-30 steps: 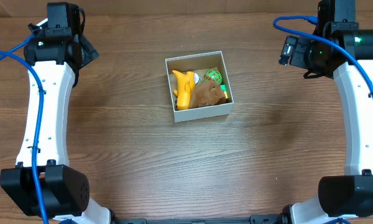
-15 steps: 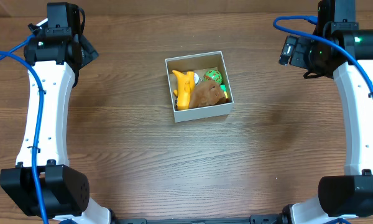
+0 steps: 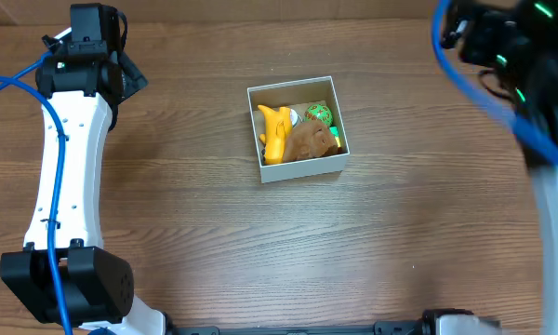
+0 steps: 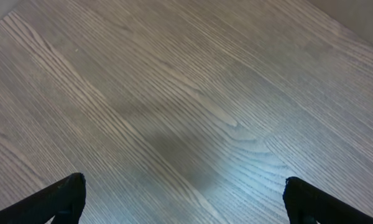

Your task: Pack container

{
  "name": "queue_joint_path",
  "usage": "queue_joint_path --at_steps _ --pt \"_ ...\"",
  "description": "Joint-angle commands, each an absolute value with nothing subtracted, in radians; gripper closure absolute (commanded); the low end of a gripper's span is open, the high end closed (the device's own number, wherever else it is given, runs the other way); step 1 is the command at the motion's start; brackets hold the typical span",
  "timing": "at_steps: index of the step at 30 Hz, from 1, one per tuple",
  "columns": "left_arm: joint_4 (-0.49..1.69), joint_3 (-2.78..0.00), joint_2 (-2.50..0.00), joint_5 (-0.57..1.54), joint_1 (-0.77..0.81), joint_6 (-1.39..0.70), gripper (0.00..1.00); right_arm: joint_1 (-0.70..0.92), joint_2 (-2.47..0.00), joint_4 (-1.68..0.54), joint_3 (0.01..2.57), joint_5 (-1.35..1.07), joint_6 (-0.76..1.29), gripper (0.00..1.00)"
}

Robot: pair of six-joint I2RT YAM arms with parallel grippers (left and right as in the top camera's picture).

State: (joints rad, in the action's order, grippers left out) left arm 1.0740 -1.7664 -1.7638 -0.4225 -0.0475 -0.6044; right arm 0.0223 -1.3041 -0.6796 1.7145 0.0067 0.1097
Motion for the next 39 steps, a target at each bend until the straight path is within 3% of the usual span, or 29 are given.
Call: queue_joint_path --at_steps 1,6,14,25,39 --pt "1.073 -1.79 -1.745 -0.418 -0.046 -0.625 0.0 0.073 -0.955 -0.493 1.481 -0.039 -0.009 0.0" --pt "1.073 -1.79 -1.745 -0.418 -0.046 -0.625 0.0 0.072 -0.531 -0.233 0.971 -0.005 -0.009 0.0" --pt "1.073 -1.79 -1.745 -0.418 -0.046 -0.625 0.0 0.06 -0.09 -0.181 0.438 0.005 -0.004 0.0" --pt "1.073 -1.79 -1.745 -0.417 -0.046 -0.625 0.0 0.056 -0.028 -0.179 0.196 0.006 0.019 0.0" --pt "1.073 -1.79 -1.745 -0.418 -0.046 -0.625 0.0 0.039 -0.006 -0.173 0.063 0.032 0.022 0.0"
